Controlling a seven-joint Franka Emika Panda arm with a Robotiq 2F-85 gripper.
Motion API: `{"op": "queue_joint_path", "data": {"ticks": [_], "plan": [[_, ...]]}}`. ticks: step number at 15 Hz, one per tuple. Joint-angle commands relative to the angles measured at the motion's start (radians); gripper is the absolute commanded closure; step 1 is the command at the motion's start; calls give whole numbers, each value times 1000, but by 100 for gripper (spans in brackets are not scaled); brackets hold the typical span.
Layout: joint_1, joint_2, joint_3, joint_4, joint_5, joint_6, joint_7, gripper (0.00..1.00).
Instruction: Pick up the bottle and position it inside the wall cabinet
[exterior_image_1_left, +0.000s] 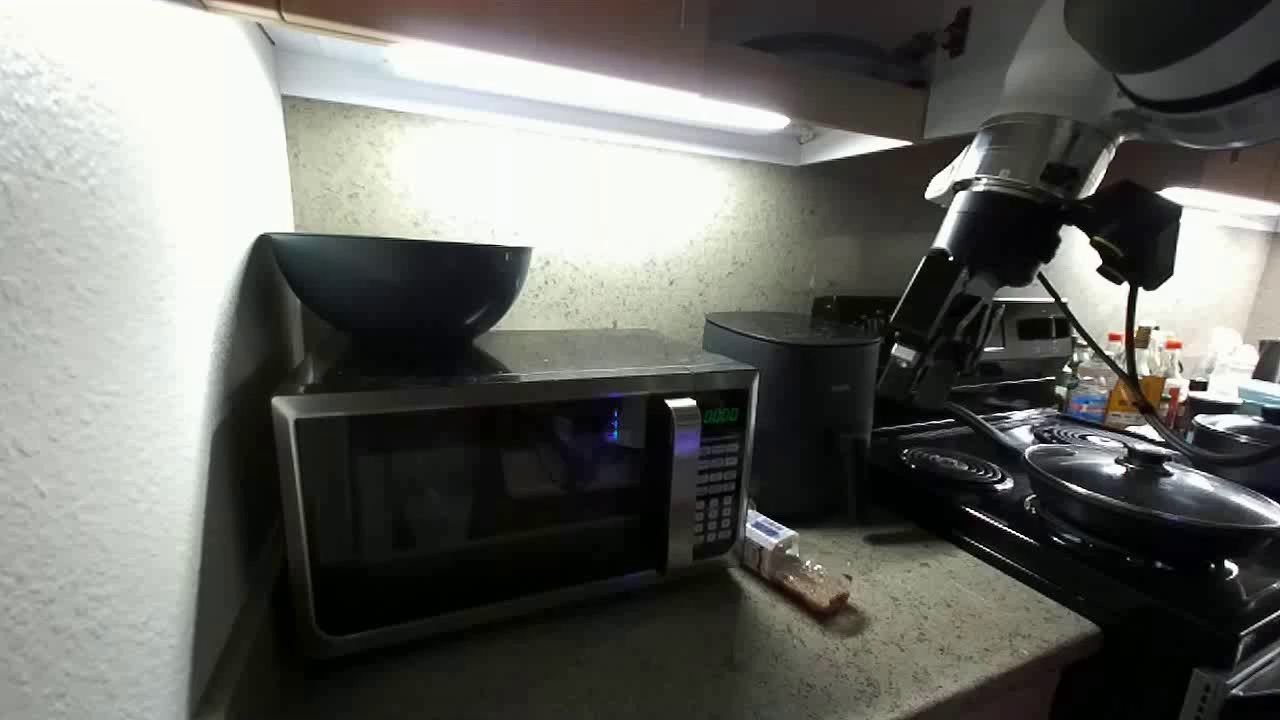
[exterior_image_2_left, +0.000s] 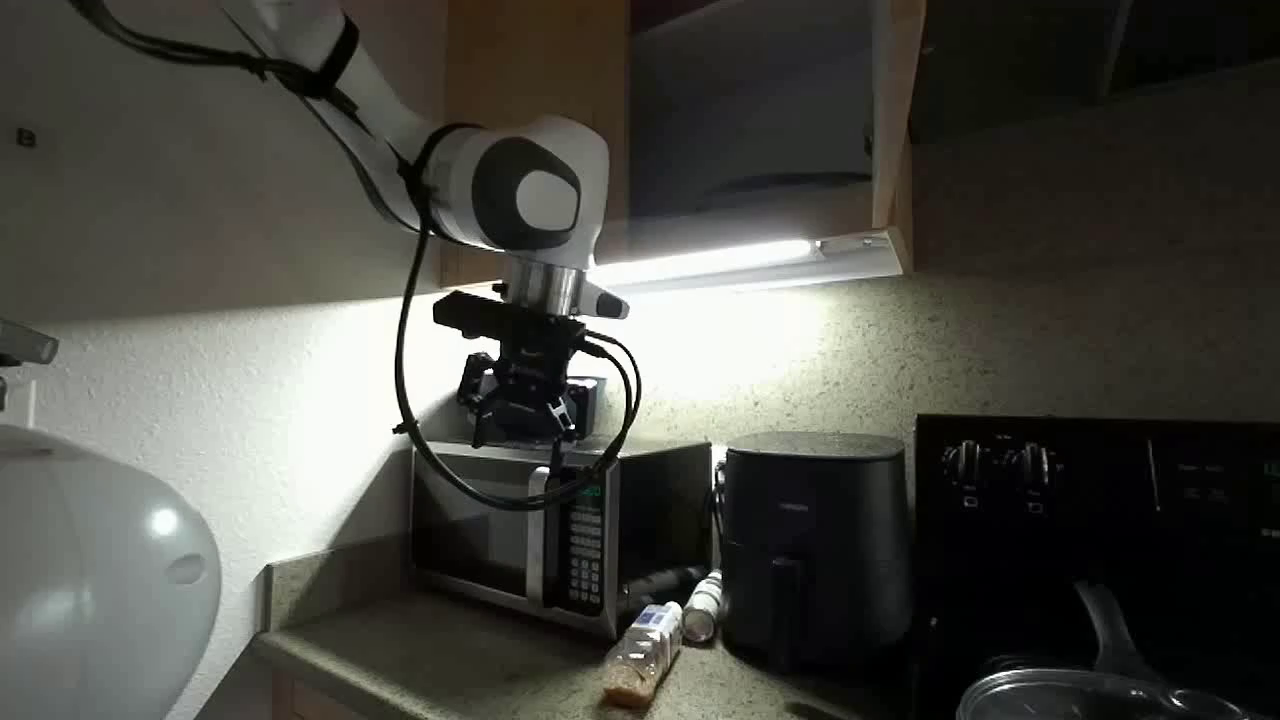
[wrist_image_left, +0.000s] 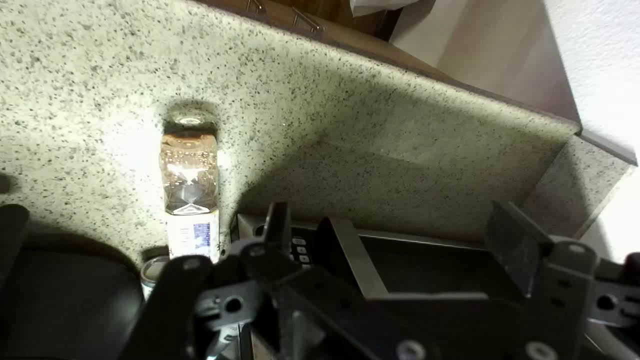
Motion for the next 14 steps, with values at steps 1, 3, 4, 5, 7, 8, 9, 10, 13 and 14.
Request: {"op": "queue_joint_path", "data": {"ticks": [1, 3, 4, 5, 7, 8, 9, 10, 13, 14], "plan": [[-22, 2, 19, 3, 11, -6, -8, 0], [-22, 2, 19, 3, 11, -6, -8, 0], [-22, 2, 19, 3, 11, -6, -8, 0], [-22, 2, 19, 3, 11, -6, -8, 0], [-23, 15, 15, 3, 12, 13, -19, 0], [-29, 39, 11, 9, 13, 27, -19, 0], [-30, 58, 4, 15, 17, 32, -29, 0], [-33, 87, -3, 24, 19, 41, -37, 0], [-37, 171, -16, 50, 26, 56, -55, 0], [-39, 199, -17, 59, 24, 60, -61, 0]]}}
